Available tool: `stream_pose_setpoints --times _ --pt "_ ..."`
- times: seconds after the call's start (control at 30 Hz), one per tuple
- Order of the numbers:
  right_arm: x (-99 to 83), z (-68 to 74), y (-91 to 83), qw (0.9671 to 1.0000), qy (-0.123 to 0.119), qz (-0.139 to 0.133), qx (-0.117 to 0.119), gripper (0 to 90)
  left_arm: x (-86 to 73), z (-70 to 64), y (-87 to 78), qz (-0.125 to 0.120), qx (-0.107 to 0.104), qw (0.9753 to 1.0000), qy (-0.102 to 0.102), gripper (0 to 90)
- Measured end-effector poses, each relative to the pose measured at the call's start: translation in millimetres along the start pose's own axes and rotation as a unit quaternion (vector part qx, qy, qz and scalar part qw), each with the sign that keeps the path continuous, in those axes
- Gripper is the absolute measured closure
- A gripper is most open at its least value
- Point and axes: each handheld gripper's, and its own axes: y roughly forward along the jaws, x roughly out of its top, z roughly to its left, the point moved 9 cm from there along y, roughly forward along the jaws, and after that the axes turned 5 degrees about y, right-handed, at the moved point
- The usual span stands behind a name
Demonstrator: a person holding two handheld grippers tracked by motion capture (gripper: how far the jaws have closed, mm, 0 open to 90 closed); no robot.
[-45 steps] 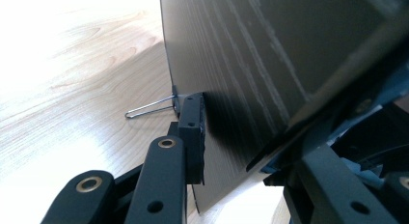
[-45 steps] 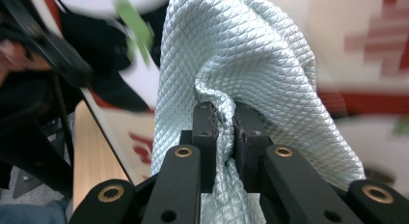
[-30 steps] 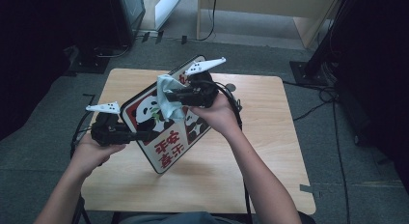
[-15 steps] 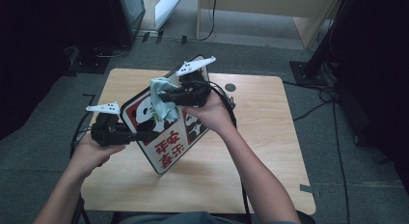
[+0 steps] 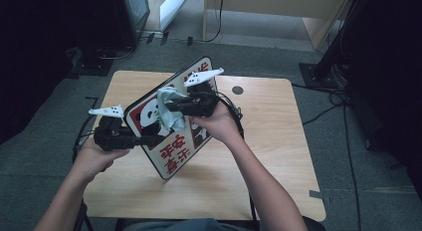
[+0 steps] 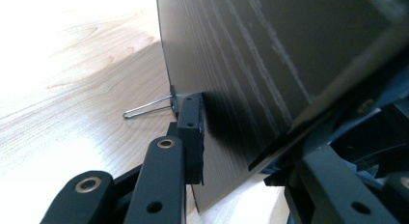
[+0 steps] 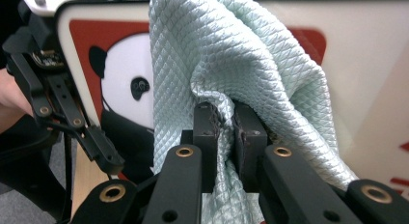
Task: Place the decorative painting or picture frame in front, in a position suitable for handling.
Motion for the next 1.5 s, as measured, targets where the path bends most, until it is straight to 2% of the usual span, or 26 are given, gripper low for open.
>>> stream_pose_setpoints --times 0.27,1.03,1.17,1.5 --pt "-14.7 -3.2 3.6 0.9999 0.008 -0.003 0.006 82.4 0.0 -0.3 0.2 0.000 0.000 1.0000 -0.001 69.1" --pt "-58.2 -10.4 12.2 0.9994 0.033 0.011 0.009 82.4 0.0 -0.7 0.4 0.000 0.000 1.0000 0.002 68.9" --pt "-66.7 -11.0 14.2 0.9994 0.032 0.007 0.007 82.3 0.0 -0.9 0.5 0.000 -0.001 1.0000 0.001 68.8" --pt "-85.9 -12.9 19.2 0.9992 0.036 0.018 0.004 82.4 0.1 -0.9 0.5 0.001 -0.002 1.0000 0.002 68.7"
